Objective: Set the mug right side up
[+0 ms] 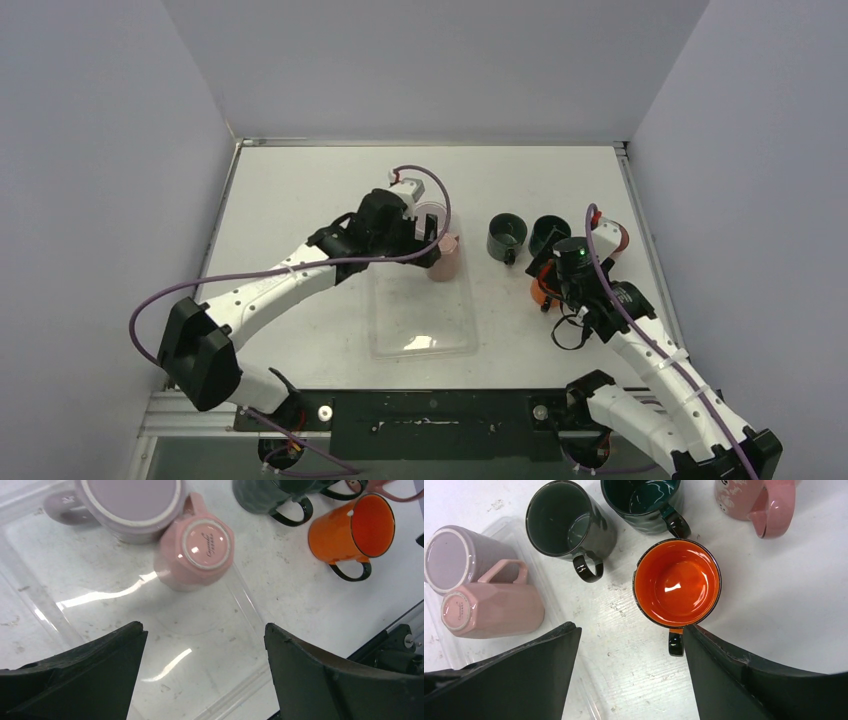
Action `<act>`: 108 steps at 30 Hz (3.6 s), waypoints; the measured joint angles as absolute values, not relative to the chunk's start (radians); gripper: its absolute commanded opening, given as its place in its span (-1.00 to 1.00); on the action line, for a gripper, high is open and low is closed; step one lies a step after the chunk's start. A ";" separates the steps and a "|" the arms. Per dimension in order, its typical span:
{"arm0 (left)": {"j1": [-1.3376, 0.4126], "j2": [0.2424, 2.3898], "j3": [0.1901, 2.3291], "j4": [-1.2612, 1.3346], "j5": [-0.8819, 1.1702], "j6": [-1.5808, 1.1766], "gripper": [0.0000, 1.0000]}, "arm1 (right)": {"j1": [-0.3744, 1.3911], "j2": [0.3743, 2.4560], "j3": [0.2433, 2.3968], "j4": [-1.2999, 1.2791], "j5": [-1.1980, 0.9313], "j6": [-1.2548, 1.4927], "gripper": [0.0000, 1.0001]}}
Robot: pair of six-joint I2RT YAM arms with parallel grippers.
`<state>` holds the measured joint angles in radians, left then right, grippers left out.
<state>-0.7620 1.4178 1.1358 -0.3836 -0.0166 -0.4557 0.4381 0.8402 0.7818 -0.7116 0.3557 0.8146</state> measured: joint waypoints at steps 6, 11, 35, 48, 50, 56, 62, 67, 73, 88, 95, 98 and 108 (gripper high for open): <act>-0.558 1.483 1.236 -0.396 0.164 -0.283 0.53 | 0.438 0.834 0.784 -0.712 0.344 0.796 0.49; -0.419 1.586 1.337 -0.432 0.327 -0.010 0.50 | 0.438 0.841 0.784 -0.706 0.335 0.787 0.49; -0.382 2.083 1.746 -0.725 0.553 0.775 0.15 | 0.437 1.003 0.870 -0.702 0.316 0.729 0.47; -0.389 2.119 1.657 -0.635 0.522 0.858 -0.17 | 0.432 1.012 0.870 -0.689 0.307 0.728 0.46; -0.395 2.119 1.628 -0.600 0.500 0.861 -0.21 | 0.432 1.012 0.870 -0.689 0.307 0.727 0.46; -0.424 2.119 1.599 -0.534 0.452 0.868 -0.22 | 0.431 1.012 0.870 -0.689 0.308 0.723 0.45; -0.443 2.119 1.599 -0.495 0.431 0.865 -0.78 | 0.430 1.012 0.870 -0.689 0.308 0.721 0.45; -0.452 2.118 1.599 -0.496 0.426 0.868 -1.00 | 0.427 1.011 0.870 -0.689 0.308 0.718 0.44; -0.453 2.114 1.597 -0.497 0.422 0.868 -1.00 | 0.424 1.005 0.870 -0.689 0.308 0.718 0.44; -0.418 1.723 1.157 -0.325 0.466 0.551 -1.00 | 0.424 0.979 0.838 -0.559 0.200 0.706 0.46; -0.417 1.534 0.965 -0.202 0.489 0.348 -1.00 | 0.426 0.933 0.773 -0.448 0.078 0.700 0.47; -0.418 1.474 0.907 -0.181 0.492 0.294 -1.00 | 0.432 0.916 0.756 -0.417 0.046 0.705 0.47; -0.421 1.277 0.788 -0.150 0.457 0.110 -1.00 | 0.537 0.913 0.744 -0.318 -0.036 0.730 0.56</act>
